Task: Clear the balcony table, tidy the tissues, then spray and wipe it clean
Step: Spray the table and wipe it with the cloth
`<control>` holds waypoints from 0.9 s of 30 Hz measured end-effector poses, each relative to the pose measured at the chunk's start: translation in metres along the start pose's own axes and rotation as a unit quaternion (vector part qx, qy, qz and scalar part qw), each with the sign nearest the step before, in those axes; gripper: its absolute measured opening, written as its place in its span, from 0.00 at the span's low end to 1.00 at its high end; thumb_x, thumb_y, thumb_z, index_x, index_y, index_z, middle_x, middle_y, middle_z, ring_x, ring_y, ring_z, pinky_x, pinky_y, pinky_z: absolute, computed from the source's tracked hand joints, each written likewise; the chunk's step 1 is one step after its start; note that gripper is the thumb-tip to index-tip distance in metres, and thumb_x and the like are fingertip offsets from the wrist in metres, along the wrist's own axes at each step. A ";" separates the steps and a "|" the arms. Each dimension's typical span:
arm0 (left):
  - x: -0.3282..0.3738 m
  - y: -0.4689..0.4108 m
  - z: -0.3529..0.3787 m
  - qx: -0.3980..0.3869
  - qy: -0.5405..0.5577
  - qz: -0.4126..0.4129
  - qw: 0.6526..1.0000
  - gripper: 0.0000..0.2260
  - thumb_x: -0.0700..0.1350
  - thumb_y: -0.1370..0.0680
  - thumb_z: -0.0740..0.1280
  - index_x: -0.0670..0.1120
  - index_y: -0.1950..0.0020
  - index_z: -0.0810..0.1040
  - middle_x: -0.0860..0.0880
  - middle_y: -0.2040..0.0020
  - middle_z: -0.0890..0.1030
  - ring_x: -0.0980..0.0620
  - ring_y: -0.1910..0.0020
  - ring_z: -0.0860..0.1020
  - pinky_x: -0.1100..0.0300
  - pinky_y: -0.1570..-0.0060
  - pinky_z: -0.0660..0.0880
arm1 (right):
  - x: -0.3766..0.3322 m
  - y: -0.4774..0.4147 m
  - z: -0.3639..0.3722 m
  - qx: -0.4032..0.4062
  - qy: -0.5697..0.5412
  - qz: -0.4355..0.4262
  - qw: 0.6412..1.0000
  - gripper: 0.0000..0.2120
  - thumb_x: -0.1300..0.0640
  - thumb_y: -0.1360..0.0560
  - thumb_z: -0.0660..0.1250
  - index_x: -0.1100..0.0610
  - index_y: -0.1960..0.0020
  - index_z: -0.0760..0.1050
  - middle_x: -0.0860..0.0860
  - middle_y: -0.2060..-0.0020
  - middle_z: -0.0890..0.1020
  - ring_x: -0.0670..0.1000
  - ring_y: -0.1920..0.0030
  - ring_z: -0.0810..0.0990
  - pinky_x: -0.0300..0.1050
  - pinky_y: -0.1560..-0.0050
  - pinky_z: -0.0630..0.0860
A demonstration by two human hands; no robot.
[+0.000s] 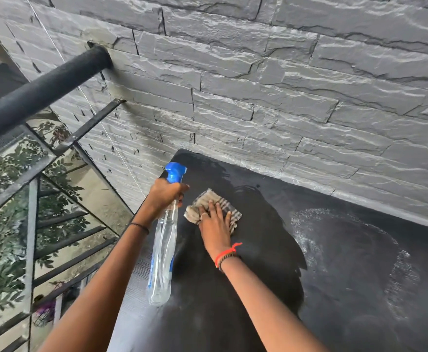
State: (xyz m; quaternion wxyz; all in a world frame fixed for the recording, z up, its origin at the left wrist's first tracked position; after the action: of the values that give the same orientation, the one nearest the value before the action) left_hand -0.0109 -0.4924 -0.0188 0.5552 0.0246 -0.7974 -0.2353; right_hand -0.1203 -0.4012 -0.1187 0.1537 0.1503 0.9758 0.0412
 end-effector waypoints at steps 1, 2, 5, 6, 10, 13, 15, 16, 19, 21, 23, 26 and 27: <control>0.000 0.000 -0.001 0.000 0.000 0.000 1.000 0.09 0.34 0.28 0.68 0.41 0.66 0.72 0.45 0.73 0.72 0.52 0.80 0.70 0.65 0.79 0.69 | 0.007 -0.015 -0.004 -0.008 0.008 0.010 1.000 0.20 0.57 0.21 0.56 0.54 0.29 0.66 0.56 0.25 0.60 0.56 0.25 0.55 0.64 0.28 0.51; -0.001 -0.001 0.000 0.000 0.002 0.000 1.000 0.09 0.34 0.28 0.68 0.41 0.66 0.72 0.45 0.73 0.72 0.52 0.80 0.70 0.65 0.79 0.69 | 0.017 -0.027 -0.009 -0.009 0.018 0.021 1.000 0.20 0.57 0.21 0.55 0.54 0.30 0.67 0.55 0.25 0.59 0.56 0.25 0.54 0.63 0.28 0.52; -0.005 -0.003 0.000 -0.005 0.020 -0.013 1.000 0.11 0.34 0.28 0.68 0.42 0.68 0.70 0.46 0.74 0.70 0.53 0.80 0.69 0.65 0.79 0.69 | 0.063 -0.045 -0.026 0.003 0.029 0.062 0.998 0.18 0.56 0.22 0.56 0.54 0.33 0.70 0.55 0.26 0.62 0.55 0.26 0.57 0.61 0.29 0.57; -0.006 -0.004 0.001 -0.009 0.027 -0.017 0.999 0.11 0.34 0.27 0.68 0.43 0.67 0.70 0.46 0.74 0.70 0.53 0.80 0.68 0.65 0.79 0.69 | 0.081 -0.043 -0.032 0.015 0.032 0.080 0.996 0.19 0.56 0.22 0.57 0.53 0.32 0.70 0.55 0.26 0.63 0.55 0.26 0.59 0.59 0.30 0.58; -0.007 -0.009 0.002 -0.016 0.029 -0.016 0.999 0.11 0.34 0.27 0.68 0.43 0.67 0.70 0.47 0.76 0.70 0.52 0.80 0.68 0.64 0.78 0.69 | 0.127 0.001 -0.040 0.062 0.021 0.168 0.984 0.21 0.56 0.22 0.58 0.51 0.29 0.66 0.56 0.27 0.64 0.58 0.28 0.61 0.60 0.30 0.60; -0.006 -0.015 0.004 -0.021 0.018 -0.017 0.999 0.10 0.37 0.30 0.69 0.43 0.69 0.71 0.49 0.79 0.71 0.51 0.80 0.69 0.60 0.72 0.69 | 0.110 0.040 -0.024 0.075 0.001 0.192 0.978 0.21 0.57 0.25 0.65 0.53 0.32 0.72 0.59 0.30 0.69 0.60 0.31 0.67 0.64 0.34 0.64; -0.006 -0.018 0.007 -0.021 0.013 -0.018 1.000 0.08 0.40 0.34 0.70 0.44 0.71 0.72 0.49 0.79 0.72 0.49 0.79 0.70 0.58 0.69 0.70 | 0.086 0.050 -0.012 0.053 0.011 0.157 0.986 0.23 0.60 0.33 0.74 0.55 0.38 0.78 0.60 0.37 0.76 0.61 0.37 0.75 0.66 0.41 0.71; -0.006 -0.020 0.010 -0.023 0.007 -0.019 1.000 0.08 0.43 0.37 0.70 0.45 0.72 0.72 0.48 0.78 0.72 0.48 0.78 0.70 0.57 0.67 0.70 | 0.076 0.050 -0.006 0.036 0.019 0.138 0.990 0.24 0.60 0.36 0.76 0.54 0.40 0.79 0.59 0.40 0.79 0.61 0.39 0.77 0.66 0.44 0.73; -0.004 -0.022 0.023 -0.028 -0.025 -0.016 0.999 0.08 0.46 0.39 0.69 0.45 0.74 0.73 0.47 0.78 0.74 0.47 0.76 0.73 0.56 0.64 0.72 | 0.057 0.035 -0.014 0.047 0.019 0.077 0.996 0.23 0.59 0.29 0.67 0.53 0.34 0.74 0.56 0.34 0.74 0.58 0.32 0.71 0.66 0.36 0.67; -0.003 -0.022 0.032 -0.029 -0.037 -0.015 0.999 0.08 0.45 0.38 0.69 0.45 0.73 0.73 0.48 0.78 0.74 0.47 0.76 0.74 0.56 0.64 0.73 | 0.058 0.015 -0.019 0.031 0.029 0.045 0.998 0.24 0.57 0.22 0.57 0.51 0.26 0.61 0.54 0.25 0.61 0.55 0.25 0.57 0.61 0.28 0.52; 0.000 -0.023 0.041 -0.036 -0.044 -0.015 0.998 0.07 0.45 0.38 0.69 0.44 0.72 0.73 0.48 0.78 0.74 0.47 0.75 0.74 0.55 0.63 0.73 | 0.071 -0.002 -0.027 0.018 0.030 0.054 0.998 0.25 0.56 0.20 0.54 0.50 0.24 0.56 0.53 0.24 0.56 0.54 0.24 0.51 0.59 0.26 0.49; 0.008 -0.028 0.053 -0.048 -0.064 -0.010 0.997 0.07 0.46 0.39 0.68 0.44 0.72 0.74 0.47 0.78 0.75 0.47 0.75 0.74 0.54 0.61 0.74 | 0.097 -0.016 -0.041 0.019 0.019 0.099 0.995 0.24 0.56 0.20 0.54 0.51 0.25 0.58 0.54 0.24 0.58 0.55 0.24 0.53 0.58 0.26 0.52; 0.012 -0.030 0.057 -0.051 -0.067 -0.010 0.996 0.07 0.46 0.40 0.68 0.43 0.72 0.74 0.47 0.78 0.75 0.47 0.75 0.74 0.54 0.61 0.75 | 0.104 -0.016 -0.043 0.023 0.021 0.110 0.993 0.24 0.56 0.20 0.54 0.51 0.25 0.59 0.54 0.25 0.59 0.55 0.24 0.54 0.58 0.26 0.53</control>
State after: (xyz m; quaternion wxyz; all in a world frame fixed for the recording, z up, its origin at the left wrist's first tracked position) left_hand -0.0728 -0.5024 -0.0361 0.4985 -0.0116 -0.8196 -0.2823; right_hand -0.2327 -0.3865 -0.1097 0.1238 0.2596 0.9570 0.0386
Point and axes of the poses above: each hand's wrist, its own y-axis away from the middle knuckle, its own z-axis out of the palm, x = y × z, the point moved 7 cm from there along -y, towards the middle knuckle
